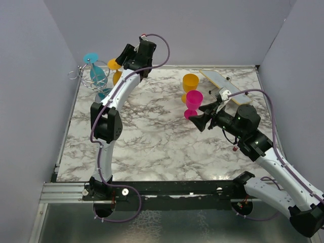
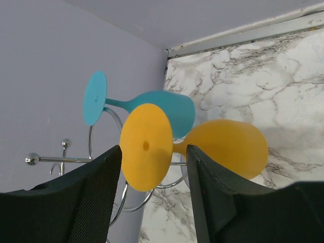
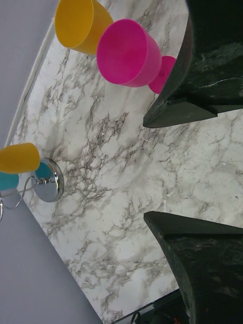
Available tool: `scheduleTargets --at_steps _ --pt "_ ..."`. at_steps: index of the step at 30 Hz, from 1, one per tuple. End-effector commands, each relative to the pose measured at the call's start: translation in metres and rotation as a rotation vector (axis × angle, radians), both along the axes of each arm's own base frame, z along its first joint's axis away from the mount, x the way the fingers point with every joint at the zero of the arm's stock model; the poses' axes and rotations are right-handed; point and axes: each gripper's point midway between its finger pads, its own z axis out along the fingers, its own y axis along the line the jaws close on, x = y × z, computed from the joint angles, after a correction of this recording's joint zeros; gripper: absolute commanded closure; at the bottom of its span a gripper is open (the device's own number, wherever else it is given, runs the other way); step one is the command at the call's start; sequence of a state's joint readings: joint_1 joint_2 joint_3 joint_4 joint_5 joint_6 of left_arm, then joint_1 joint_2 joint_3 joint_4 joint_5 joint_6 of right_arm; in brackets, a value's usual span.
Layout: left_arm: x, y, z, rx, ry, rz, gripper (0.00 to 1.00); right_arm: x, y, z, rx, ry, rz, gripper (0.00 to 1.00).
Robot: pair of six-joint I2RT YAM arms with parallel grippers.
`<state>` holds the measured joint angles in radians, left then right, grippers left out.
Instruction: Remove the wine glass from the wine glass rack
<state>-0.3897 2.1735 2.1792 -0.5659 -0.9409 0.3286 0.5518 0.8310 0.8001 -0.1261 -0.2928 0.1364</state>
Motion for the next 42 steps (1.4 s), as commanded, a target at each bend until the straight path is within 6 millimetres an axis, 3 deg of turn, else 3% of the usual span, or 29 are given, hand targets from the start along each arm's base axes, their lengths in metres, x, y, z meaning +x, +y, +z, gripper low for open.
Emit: scheduleTargets --at_steps 1,22,33,40,42 --pt "0.001 0.009 0.017 0.018 -0.051 0.032 0.45 0.003 0.003 0.006 0.017 -0.020 -0.001 0.32" --pt "-0.002 0.027 0.009 0.010 -0.033 0.062 0.60 0.003 0.002 0.006 0.017 -0.022 -0.003 0.33" --pt "-0.005 0.025 0.017 -0.014 -0.051 0.048 0.73 0.004 0.004 0.003 0.014 -0.016 0.000 0.32" --pt "-0.007 0.022 0.023 -0.041 -0.067 0.032 0.75 0.004 0.004 0.002 0.016 -0.013 0.003 0.33" --pt "-0.006 0.021 0.022 -0.045 -0.068 0.030 0.72 0.004 0.004 0.003 0.017 -0.015 0.003 0.33"
